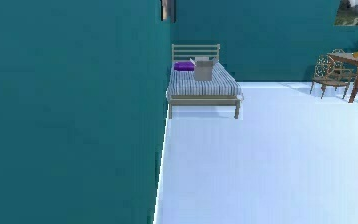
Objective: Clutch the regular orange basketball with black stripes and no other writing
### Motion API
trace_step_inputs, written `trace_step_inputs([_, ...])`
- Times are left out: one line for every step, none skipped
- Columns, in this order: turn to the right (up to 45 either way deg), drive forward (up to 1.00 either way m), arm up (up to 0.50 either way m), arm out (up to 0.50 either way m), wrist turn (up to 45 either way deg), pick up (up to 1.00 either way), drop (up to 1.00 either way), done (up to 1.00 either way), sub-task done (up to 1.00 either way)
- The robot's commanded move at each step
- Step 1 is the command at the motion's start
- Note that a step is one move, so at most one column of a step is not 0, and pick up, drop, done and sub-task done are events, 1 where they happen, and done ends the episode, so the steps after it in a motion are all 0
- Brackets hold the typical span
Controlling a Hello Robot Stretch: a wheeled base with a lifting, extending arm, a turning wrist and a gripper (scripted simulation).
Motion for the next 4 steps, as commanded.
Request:
trace_step_inputs([0.0, 0.0, 0.16, 0.0, 0.0, 0.0, 0.0, 0.0, 0.0])
trace_step_inputs([0.0, 0.0, 0.0, 0.28, 0.0, 0.0, 0.0, 0.0, 0.0])
trace_step_inputs([0.0, 0.0, 0.0, 0.0, 45.0, 0.0, 0.0, 0.0, 0.0])
trace_step_inputs([0.0, 0.0, 0.0, 0.0, 45.0, 0.0, 0.0, 0.0, 0.0])
